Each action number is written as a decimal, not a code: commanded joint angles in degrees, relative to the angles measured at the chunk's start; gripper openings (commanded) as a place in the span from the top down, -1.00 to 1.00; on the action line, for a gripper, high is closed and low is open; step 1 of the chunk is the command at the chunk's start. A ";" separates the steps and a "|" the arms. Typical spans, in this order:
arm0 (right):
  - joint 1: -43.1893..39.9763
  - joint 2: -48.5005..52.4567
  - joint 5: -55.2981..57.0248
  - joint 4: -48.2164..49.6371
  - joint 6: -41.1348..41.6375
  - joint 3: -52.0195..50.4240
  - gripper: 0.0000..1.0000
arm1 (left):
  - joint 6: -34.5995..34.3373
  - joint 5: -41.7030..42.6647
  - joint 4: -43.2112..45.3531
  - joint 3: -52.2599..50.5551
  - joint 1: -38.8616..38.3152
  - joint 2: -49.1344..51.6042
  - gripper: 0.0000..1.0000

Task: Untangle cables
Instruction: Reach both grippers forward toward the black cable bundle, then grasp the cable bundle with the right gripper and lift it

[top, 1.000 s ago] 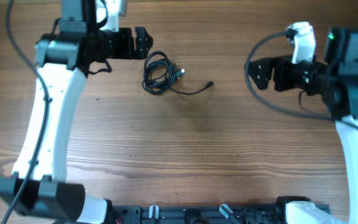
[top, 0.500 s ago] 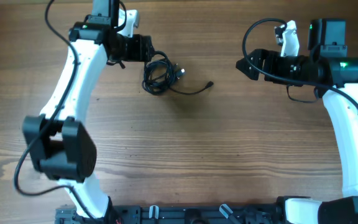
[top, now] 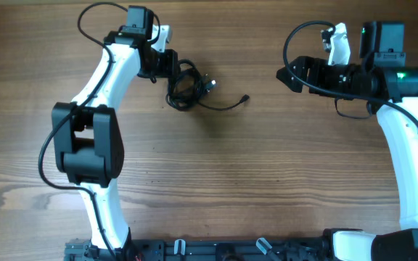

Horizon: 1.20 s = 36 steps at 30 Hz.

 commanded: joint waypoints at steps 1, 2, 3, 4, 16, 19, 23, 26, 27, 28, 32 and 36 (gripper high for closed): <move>0.31 0.59 0.33 0.00 -1.07 0.96 -0.99 | 0.42 -0.33 2.01 0.74 -0.52 2.56 0.13; 0.31 0.59 0.33 -0.02 -1.05 0.96 -0.99 | 0.44 -0.33 2.60 0.68 -0.52 2.99 0.24; 0.31 0.59 0.33 0.00 -1.05 0.96 -0.99 | 0.39 -0.33 3.08 0.66 -0.52 3.26 0.36; 0.31 0.59 0.33 0.04 -1.05 0.96 -1.00 | 0.24 -0.33 3.50 0.63 -0.52 3.41 0.48; 0.37 0.59 -3.10 2.27 1.92 0.96 -0.99 | -21.57 0.57 0.52 0.50 0.61 -5.79 0.92; 1.70 0.59 -4.72 3.76 1.99 0.96 -0.98 | -28.96 1.20 -2.97 0.50 0.61 -12.07 0.92; 5.79 0.59 -4.87 6.14 3.85 0.96 -0.94 | -37.59 1.22 -6.19 0.50 0.59 -19.30 0.92; 9.05 0.59 -4.55 8.61 7.10 0.96 -0.85 | -44.54 1.22 -8.13 0.50 0.61 -22.77 0.92; 10.36 0.59 -3.50 9.70 9.81 0.96 -0.82 | -47.25 1.60 -8.66 0.50 0.61 -23.61 0.92; 11.19 0.59 -2.69 10.29 11.72 0.96 -0.80 | -50.18 2.34 -9.16 0.50 0.61 -24.24 0.92; 15.26 0.59 1.68 12.44 18.43 0.96 -0.68 | -60.13 4.74 -10.05 0.50 0.61 -24.83 0.92; 18.64 0.66 7.43 12.90 22.12 0.96 -0.65 | -67.38 8.70 -10.95 0.50 0.61 -24.83 0.92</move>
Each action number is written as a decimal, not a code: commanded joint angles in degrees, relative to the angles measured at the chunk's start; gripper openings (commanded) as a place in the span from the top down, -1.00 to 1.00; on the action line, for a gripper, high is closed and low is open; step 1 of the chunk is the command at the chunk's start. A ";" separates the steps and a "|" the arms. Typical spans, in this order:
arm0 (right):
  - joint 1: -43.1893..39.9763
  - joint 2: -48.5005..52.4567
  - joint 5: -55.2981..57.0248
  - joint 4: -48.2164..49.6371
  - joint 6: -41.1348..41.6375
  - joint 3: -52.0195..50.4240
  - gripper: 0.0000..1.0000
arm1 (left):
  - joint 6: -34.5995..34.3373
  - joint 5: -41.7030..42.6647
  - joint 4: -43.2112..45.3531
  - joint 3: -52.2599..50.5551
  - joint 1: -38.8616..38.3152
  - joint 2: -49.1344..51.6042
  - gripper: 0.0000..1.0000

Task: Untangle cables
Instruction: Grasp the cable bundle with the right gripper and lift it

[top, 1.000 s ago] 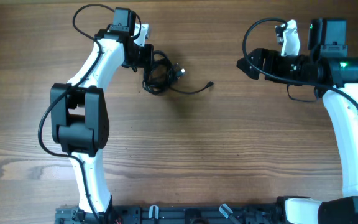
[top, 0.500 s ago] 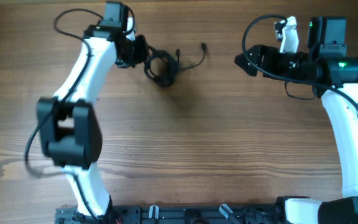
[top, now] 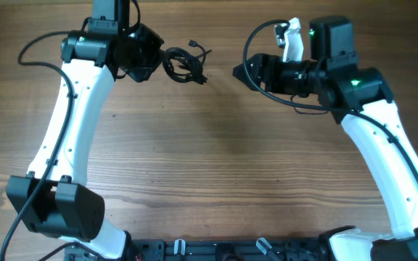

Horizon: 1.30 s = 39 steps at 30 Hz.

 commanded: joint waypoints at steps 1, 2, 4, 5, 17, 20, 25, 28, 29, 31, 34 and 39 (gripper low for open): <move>2.82 0.66 7.17 0.52 4.52 0.96 -0.65 | -10.03 5.81 0.07 0.66 0.37 -1.81 0.92; 3.48 0.76 8.63 0.52 4.50 0.96 -0.65 | -11.82 7.02 0.04 0.66 0.37 -1.81 0.92; 4.31 0.85 10.27 0.46 4.85 0.96 -0.46 | -15.23 10.19 0.04 0.66 0.37 -1.81 0.92; 4.42 0.87 11.04 0.46 6.27 0.96 -0.33 | -16.17 11.89 0.04 0.66 0.37 -1.81 0.92; 6.62 3.87 9.53 2.99 -0.72 0.96 -0.31 | -26.71 15.72 -9.29 0.66 0.37 -1.81 0.92; 6.91 4.17 9.27 1.95 -15.65 0.96 -0.32 | -26.27 15.67 -12.87 0.66 0.37 -1.81 0.92; 6.91 4.17 8.04 -1.99 -25.09 0.96 -0.31 | -18.05 14.25 -15.15 0.66 0.39 -1.81 0.92; 6.91 4.17 4.35 -2.78 -28.20 0.96 -0.33 | -17.90 11.72 -17.81 0.66 0.39 -1.79 0.92; 6.93 4.17 2.58 -3.48 -29.73 0.96 -0.33 | -17.90 11.54 -18.75 0.63 0.44 -1.79 0.92; 6.93 4.17 1.27 -5.38 -31.67 0.96 -0.36 | -17.92 10.93 -20.85 0.63 0.44 -1.79 0.92; 6.93 4.17 1.27 -8.22 -32.37 0.96 -0.39 | -17.62 9.75 -24.70 0.63 0.42 -1.79 0.92; 7.10 4.17 -7.39 -14.40 -43.95 -0.42 -0.39 | -3.32 10.51 -25.44 0.63 0.09 -1.79 0.92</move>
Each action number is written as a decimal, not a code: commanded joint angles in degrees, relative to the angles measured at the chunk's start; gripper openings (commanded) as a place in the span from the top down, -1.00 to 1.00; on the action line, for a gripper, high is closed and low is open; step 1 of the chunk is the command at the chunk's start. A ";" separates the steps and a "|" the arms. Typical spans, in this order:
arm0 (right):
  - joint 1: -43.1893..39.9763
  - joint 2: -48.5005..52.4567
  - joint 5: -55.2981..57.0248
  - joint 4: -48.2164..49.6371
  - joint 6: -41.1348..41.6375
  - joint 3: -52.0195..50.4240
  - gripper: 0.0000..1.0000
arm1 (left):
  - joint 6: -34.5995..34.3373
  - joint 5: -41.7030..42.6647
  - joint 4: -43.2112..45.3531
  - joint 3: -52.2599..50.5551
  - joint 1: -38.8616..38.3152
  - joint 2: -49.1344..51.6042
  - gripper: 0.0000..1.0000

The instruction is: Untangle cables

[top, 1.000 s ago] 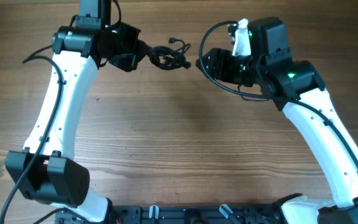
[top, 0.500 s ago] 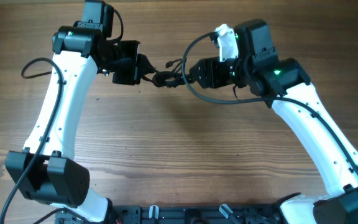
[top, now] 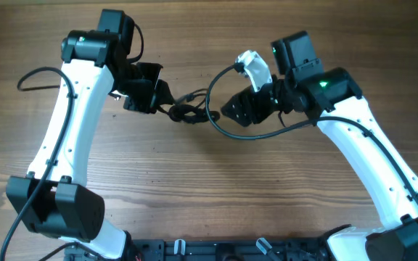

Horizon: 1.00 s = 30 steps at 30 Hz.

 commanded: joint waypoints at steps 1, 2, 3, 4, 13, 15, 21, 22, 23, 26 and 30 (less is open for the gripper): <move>0.66 0.76 -10.23 -3.52 -13.53 -0.94 -0.39 | 15.06 0.66 -0.11 0.63 0.09 -1.79 0.92; 1.09 0.76 -11.17 -4.24 -15.41 -1.33 -0.39 | 17.38 0.66 -0.28 0.63 0.11 -1.79 0.92; 1.77 0.74 -11.67 -4.52 -16.57 -1.75 -0.40 | 19.12 0.66 -0.74 0.63 0.11 -1.79 0.92; 2.60 0.74 -11.61 -4.55 -17.33 -2.01 -0.40 | 19.26 0.66 -1.44 0.63 0.15 -1.79 0.92; 9.66 1.09 -5.07 0.33 -18.16 -2.05 -0.40 | 20.96 5.64 -1.79 0.63 0.15 -1.79 0.92; 10.05 1.09 -3.78 0.52 -17.75 -2.05 -0.40 | 20.94 5.92 -1.79 0.63 0.15 -1.79 0.92; 10.12 1.55 6.23 3.45 -11.93 -2.05 -0.40 | 22.01 8.66 -3.56 0.63 2.08 -1.79 0.92; 10.12 2.08 6.25 3.89 -11.96 -2.05 -0.40 | 22.01 8.98 -4.17 0.63 2.54 -1.79 0.92; 10.10 2.71 6.27 4.22 -11.93 -2.05 -0.40 | 22.03 9.49 -4.61 0.63 2.91 -1.79 0.92; 10.10 5.07 6.25 5.53 -11.30 -2.05 -0.39 | 22.23 9.68 -5.27 0.63 3.80 -1.79 0.92; 10.12 8.07 2.21 8.20 -8.83 -2.05 -0.17 | 23.50 9.66 -5.20 0.63 3.91 -1.79 0.92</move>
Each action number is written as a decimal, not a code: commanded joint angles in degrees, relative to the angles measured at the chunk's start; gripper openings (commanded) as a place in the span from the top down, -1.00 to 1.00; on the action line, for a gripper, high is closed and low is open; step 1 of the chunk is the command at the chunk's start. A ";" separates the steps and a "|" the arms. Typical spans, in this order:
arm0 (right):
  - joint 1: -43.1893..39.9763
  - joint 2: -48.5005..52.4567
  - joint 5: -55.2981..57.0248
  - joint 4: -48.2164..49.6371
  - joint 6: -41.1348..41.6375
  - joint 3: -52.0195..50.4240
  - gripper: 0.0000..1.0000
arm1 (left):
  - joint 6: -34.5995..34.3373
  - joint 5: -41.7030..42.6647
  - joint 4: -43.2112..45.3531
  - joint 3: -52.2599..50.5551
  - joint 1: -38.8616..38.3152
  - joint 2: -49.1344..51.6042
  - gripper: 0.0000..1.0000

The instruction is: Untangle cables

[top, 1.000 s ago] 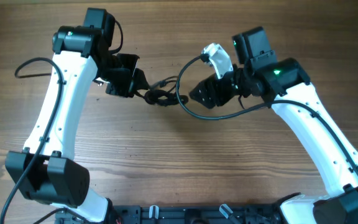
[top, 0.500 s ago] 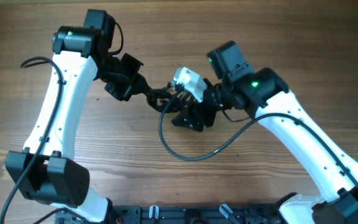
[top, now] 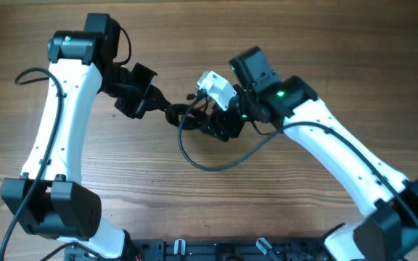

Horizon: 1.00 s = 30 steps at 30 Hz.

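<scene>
A small black cable bundle hangs just above the wooden table between the two arms in the overhead view. One loose plug end sticks up from it. My left gripper is shut on the bundle's left side. My right gripper has its fingers against the bundle's right side. Its jaws look open, but dark fingers against dark cable make the contact hard to read.
The right arm's own black wiring loop sags low over the table below the grippers. The arm bases and a black rail run along the near edge.
The right gripper has moved left and now sits at the bundle's right side. The left gripper, still holding the bundle, has shifted slightly and tilted.
The left gripper was at the bundle lying on the table at upper left, with the right gripper far off at right. Then the bundle was held further up the table. Both grippers then came toward the middle and now meet at the bundle.
</scene>
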 commanded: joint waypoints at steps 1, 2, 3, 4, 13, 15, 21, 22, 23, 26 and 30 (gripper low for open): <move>0.09 1.92 -3.30 1.97 3.67 -0.59 -0.09 | 1.79 2.62 -0.26 0.63 0.15 -1.79 0.92; 0.07 2.05 -3.28 3.02 6.54 -0.59 0.03 | 1.79 2.62 -0.20 0.63 0.15 -1.79 0.92; 0.07 2.05 -3.28 3.78 8.31 -0.59 0.20 | 1.79 2.62 0.00 0.63 0.13 -1.79 0.92; 0.07 2.05 -3.28 4.96 10.88 -0.59 0.37 | 1.79 2.60 0.07 0.63 0.13 -1.79 0.91; 0.07 1.11 -3.28 5.95 26.18 -0.55 0.91 | 1.73 -7.30 2.86 0.63 0.13 -1.79 0.03; 0.07 0.74 -3.23 3.78 28.17 -0.55 0.91 | 1.75 -14.84 3.91 0.63 0.13 -1.79 -0.03; 0.07 0.74 2.38 -1.53 29.83 -0.55 0.91 | 9.27 -26.32 8.04 0.63 0.00 -1.79 0.88; 0.07 0.74 2.36 -1.88 29.88 -0.55 0.91 | 10.47 -25.90 8.50 0.63 -0.26 -1.79 0.92; 0.04 0.74 2.36 -2.16 30.12 -0.55 0.91 | 10.62 -25.73 8.63 0.63 -0.74 -1.79 0.92; -0.28 0.74 2.36 -2.34 33.59 -0.55 0.91 | 8.76 -23.28 8.46 0.48 -3.72 -1.79 0.92; -1.40 0.74 2.34 -1.51 37.88 -0.55 0.91 | -3.67 -22.84 8.00 0.48 -7.54 -1.79 0.90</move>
